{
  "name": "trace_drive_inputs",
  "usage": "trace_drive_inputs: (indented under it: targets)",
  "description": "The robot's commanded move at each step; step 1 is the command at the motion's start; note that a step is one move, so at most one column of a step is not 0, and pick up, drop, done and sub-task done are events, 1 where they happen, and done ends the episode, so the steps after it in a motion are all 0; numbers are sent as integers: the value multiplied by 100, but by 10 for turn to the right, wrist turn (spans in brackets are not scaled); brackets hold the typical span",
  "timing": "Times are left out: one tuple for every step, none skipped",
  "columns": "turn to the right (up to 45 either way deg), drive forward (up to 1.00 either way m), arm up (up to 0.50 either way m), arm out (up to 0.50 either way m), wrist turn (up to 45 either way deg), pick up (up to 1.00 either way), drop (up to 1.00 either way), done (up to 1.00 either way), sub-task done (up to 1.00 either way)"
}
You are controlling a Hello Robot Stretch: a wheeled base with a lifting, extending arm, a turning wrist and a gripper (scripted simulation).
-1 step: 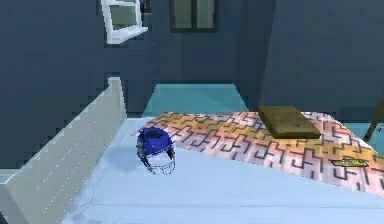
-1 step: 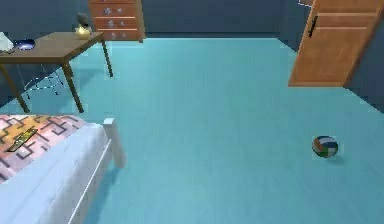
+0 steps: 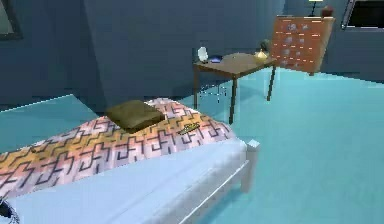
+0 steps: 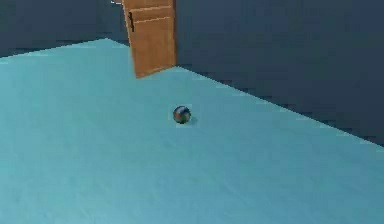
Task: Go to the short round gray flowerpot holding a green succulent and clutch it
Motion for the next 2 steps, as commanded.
trace_drive_inputs:
  targets:
    - [450,0,0,0,0,0,0,0,0]
    - [120,0,0,0,0,0,0,0,0]
